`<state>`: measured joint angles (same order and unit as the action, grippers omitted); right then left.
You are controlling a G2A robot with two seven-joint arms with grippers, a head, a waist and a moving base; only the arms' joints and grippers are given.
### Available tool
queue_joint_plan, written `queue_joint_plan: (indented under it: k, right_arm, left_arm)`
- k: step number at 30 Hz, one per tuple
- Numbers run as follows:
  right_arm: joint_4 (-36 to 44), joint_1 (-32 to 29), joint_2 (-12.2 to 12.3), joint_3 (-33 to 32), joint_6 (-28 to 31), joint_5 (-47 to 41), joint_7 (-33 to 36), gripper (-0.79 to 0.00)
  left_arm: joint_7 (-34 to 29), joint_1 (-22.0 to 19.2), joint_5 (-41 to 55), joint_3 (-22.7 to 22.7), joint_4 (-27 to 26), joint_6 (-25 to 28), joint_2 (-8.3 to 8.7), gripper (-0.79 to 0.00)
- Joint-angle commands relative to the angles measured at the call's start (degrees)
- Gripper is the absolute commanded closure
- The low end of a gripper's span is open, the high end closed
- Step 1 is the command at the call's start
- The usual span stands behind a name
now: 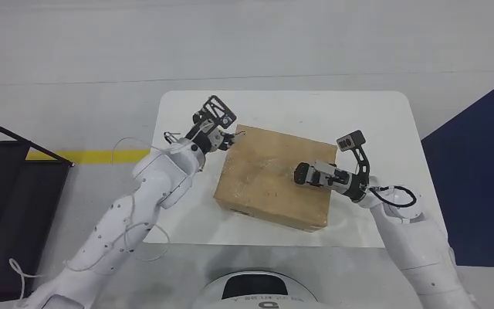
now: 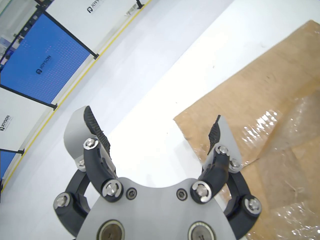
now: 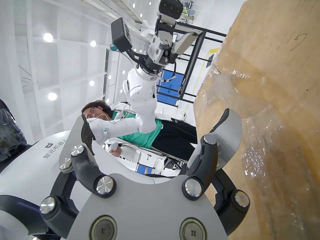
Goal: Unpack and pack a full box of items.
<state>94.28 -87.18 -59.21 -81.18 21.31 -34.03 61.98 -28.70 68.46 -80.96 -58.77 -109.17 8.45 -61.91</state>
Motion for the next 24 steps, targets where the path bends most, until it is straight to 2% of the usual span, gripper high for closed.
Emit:
queue_joint_plan:
  k: [1,4,7,10,14,18,24]
  right_arm:
    - [-0.09,0.01,0.0,0.01,0.08,-0.05,-0.01,-0.785]
    - [-0.21,0.0,-0.01,0.07,0.14,-0.27,0.02,-0.785]
    - [-0.27,-0.03,-0.02,0.09,0.29,-0.34,-0.06,-0.785]
    - [-0.24,-0.07,-0.02,0.16,0.34,-0.45,0.02,-0.785]
    - [-0.18,-0.13,-0.02,0.18,0.36,-0.44,-0.01,-0.785]
    - [0.03,-0.65,0.02,-0.01,0.73,-0.59,0.13,-0.785]
    - [0.05,-1.85,0.15,-0.89,2.12,-1.37,1.0,-0.785]
  left_arm:
    - [-0.57,1.07,8.7,-0.79,-0.26,3.75,-0.06,-0.785]
    - [-6.09,1.57,23.47,-1.96,0.63,13.75,0.16,-0.785]
    - [-11.7,0.93,28.5,-2.61,1.62,19.86,0.59,-0.785]
    - [-13.6,0.01,26.53,-1.9,2.26,20.94,0.64,-0.785]
    - [-13.19,-1.55,18.89,1.37,2.46,20.61,0.26,-0.785]
    - [-10.89,-2.98,11.9,4.55,3.64,19.89,-0.28,-0.785]
    - [-5.64,-5.16,7.68,7.32,5.93,19.49,-1.13,-0.785]
